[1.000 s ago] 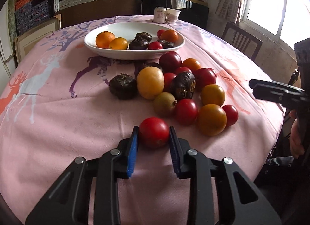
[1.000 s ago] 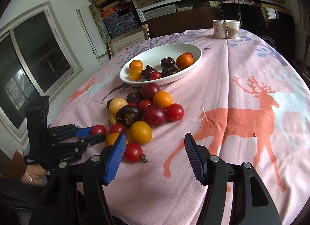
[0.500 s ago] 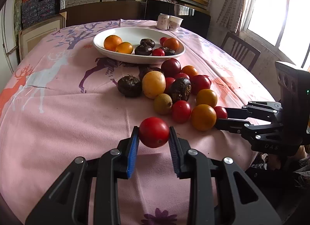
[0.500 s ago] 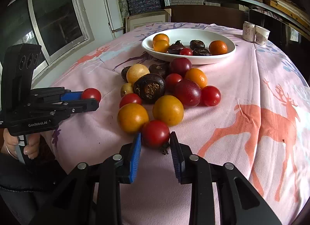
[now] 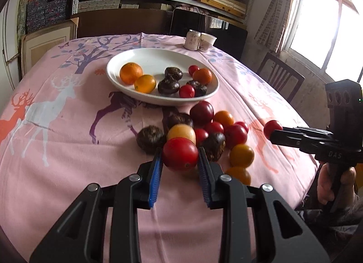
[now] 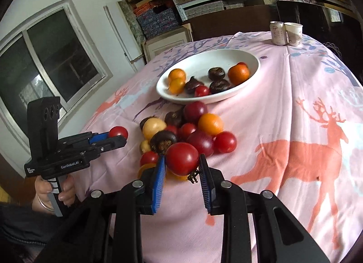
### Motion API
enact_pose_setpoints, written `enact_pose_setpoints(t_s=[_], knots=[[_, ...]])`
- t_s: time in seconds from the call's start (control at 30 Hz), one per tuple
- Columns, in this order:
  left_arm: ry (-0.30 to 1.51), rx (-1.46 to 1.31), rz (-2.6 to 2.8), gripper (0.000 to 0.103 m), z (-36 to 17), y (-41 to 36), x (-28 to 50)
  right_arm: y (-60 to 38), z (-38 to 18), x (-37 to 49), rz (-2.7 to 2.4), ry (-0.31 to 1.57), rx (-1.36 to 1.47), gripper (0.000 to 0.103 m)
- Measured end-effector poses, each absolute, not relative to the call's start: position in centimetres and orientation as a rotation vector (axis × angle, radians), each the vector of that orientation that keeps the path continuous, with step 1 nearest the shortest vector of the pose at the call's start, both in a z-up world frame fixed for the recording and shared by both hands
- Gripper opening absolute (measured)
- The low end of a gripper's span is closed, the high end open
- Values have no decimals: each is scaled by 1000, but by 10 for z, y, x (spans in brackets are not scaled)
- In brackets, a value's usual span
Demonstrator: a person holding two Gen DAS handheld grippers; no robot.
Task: Organize fruits
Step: 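Grasp a red tomato with the left tool while the right tool grasps another, then lower both red tomatoes onto the white plate and open both tools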
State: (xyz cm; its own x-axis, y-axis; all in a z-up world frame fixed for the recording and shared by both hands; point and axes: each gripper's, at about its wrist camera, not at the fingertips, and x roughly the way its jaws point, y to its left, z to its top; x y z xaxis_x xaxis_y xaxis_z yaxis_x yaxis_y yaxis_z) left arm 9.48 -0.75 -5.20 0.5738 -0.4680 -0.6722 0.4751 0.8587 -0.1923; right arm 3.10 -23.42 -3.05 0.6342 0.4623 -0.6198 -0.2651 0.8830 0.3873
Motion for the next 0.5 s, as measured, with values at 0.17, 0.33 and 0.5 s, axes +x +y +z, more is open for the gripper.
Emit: enact_pose_setpoints(t_s=[0.17,0.33,0.5], knots=[[747,33,-541,29,-26,-30,144,-239,-4,85,402,738,283,29],[773,17,-529,30,-19,-57,208,-237,1,154,373,738,327,30],[808,39,-475,39,-31,-73,251,-231,-6,203,331,769,337,34]])
